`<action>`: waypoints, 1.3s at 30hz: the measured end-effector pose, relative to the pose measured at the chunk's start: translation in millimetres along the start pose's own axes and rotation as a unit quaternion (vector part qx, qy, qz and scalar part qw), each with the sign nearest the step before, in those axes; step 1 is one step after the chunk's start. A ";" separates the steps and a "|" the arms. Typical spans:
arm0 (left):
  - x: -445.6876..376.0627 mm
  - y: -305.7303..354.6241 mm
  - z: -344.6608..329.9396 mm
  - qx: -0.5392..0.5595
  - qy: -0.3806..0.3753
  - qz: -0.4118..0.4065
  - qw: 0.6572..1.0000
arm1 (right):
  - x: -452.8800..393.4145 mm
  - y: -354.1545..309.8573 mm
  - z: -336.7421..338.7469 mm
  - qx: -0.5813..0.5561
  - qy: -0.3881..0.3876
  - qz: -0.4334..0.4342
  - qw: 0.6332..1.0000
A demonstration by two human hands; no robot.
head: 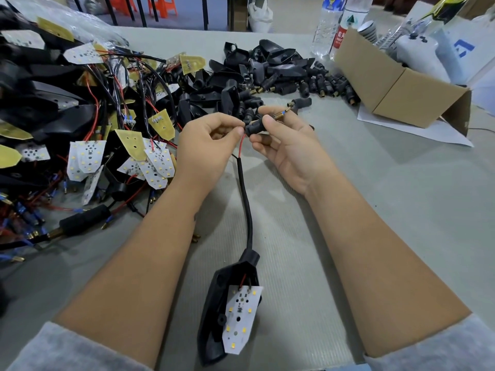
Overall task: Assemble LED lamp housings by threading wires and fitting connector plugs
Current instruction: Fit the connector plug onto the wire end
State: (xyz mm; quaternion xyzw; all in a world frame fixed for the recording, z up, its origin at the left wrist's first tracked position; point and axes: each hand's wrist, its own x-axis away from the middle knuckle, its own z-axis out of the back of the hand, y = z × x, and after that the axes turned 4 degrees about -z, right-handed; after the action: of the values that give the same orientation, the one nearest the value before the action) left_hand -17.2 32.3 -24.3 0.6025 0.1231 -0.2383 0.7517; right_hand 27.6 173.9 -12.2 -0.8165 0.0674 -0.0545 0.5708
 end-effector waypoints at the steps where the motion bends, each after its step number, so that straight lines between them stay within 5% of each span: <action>1: 0.2 0.2 -0.1 0.007 0.004 0.002 1.000 | 0.0 0.3 -0.3 0.004 -0.001 0.001 1.000; 13: -1.1 1.2 0.0 0.006 0.049 0.049 0.998 | -2.9 2.9 -2.2 -0.065 0.011 0.028 0.997; 28: 2.7 8.4 -0.2 0.039 -0.004 0.022 0.999 | -2.6 1.6 -1.2 -0.056 0.012 0.014 0.998; 39: -1.3 2.4 -0.6 0.046 0.025 0.072 0.996 | -4.0 0.9 0.1 -0.082 0.036 0.015 0.996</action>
State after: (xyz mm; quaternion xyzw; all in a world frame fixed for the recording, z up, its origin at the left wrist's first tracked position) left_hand -17.0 33.6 -21.9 0.6496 0.0865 -0.1736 0.7351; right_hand 23.6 174.4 -13.1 -0.8571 0.1043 -0.0695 0.4996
